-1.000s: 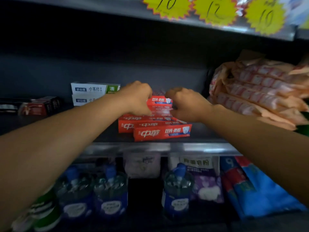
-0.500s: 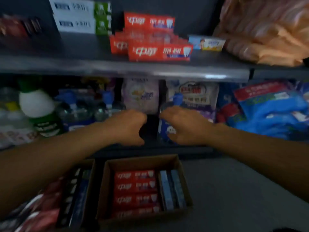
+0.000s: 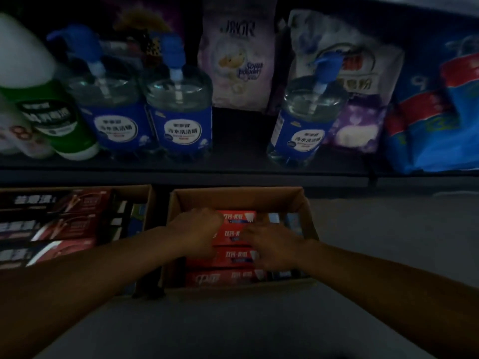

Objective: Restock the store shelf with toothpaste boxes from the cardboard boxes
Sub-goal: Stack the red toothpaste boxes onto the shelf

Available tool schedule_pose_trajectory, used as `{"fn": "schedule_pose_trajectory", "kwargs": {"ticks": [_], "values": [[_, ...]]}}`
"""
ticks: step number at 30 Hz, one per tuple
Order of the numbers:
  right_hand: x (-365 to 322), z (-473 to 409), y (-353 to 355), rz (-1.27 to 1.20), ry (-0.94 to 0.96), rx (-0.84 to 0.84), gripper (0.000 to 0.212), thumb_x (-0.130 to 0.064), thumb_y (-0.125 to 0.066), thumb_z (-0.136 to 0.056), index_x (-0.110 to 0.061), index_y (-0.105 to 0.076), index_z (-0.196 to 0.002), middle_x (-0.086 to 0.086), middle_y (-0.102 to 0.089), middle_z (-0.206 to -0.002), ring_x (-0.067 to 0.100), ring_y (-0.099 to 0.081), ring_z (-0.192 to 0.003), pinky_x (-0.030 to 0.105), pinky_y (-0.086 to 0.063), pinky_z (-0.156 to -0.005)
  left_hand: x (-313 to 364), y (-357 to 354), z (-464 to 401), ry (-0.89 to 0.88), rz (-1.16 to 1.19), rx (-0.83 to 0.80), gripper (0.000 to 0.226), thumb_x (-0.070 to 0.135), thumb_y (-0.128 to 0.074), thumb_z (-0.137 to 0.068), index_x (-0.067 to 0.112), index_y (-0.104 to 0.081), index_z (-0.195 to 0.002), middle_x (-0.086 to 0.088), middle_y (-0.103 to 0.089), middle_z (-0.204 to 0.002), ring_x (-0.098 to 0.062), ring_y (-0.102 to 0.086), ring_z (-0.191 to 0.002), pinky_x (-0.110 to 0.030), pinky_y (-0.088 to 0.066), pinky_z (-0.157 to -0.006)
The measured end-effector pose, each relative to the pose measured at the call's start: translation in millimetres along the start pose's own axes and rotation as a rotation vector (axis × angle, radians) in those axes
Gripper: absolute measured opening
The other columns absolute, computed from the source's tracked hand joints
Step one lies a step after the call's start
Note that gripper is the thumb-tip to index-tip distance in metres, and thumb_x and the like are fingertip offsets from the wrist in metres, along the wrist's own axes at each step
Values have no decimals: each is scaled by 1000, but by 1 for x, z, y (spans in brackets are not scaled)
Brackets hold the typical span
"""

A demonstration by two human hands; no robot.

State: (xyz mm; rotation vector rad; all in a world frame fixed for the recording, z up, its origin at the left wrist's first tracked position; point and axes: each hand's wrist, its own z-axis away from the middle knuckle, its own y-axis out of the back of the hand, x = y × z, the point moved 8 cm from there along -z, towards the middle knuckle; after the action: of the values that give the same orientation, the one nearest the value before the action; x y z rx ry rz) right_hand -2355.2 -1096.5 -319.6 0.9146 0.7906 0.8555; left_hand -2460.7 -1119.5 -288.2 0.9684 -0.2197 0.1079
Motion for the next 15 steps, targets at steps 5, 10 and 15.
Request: {"fn": "schedule_pose_trajectory", "kwargs": {"ticks": [5, 10, 15], "values": [[-4, -20, -37, -40, -9, -120, 74, -35, -64, -87, -21, -25, -149, 4, -35, -150, 24, -37, -135, 41, -32, -111, -9, -17, -11, -19, 56, -22, 53, 32, -71, -83, 24, -51, -131, 1, -56, -129, -14, -58, -111, -32, -50, -96], [9, -34, -52, -61, -49, -115, 61, -30, -58, -93, -15, -31, -145, 10, -40, -147, 26, -40, -133, 41, -36, -108, -20, -16, -21, -45, 82, 8, 54, 33, -74, -78, 26, -53, -127, 4, -58, -126, -13, -59, -109, -33, -52, -92], [13, -44, -61, -88, -84, -114, 51, -33, -50, -97, -14, -38, -143, 9, -43, -145, 25, -43, -131, 40, -36, -108, -26, -20, -26, -59, 98, 17, 49, 31, -73, -79, 24, -55, -124, 3, -60, -121, -13, -61, -105, -33, -54, -88]]}}
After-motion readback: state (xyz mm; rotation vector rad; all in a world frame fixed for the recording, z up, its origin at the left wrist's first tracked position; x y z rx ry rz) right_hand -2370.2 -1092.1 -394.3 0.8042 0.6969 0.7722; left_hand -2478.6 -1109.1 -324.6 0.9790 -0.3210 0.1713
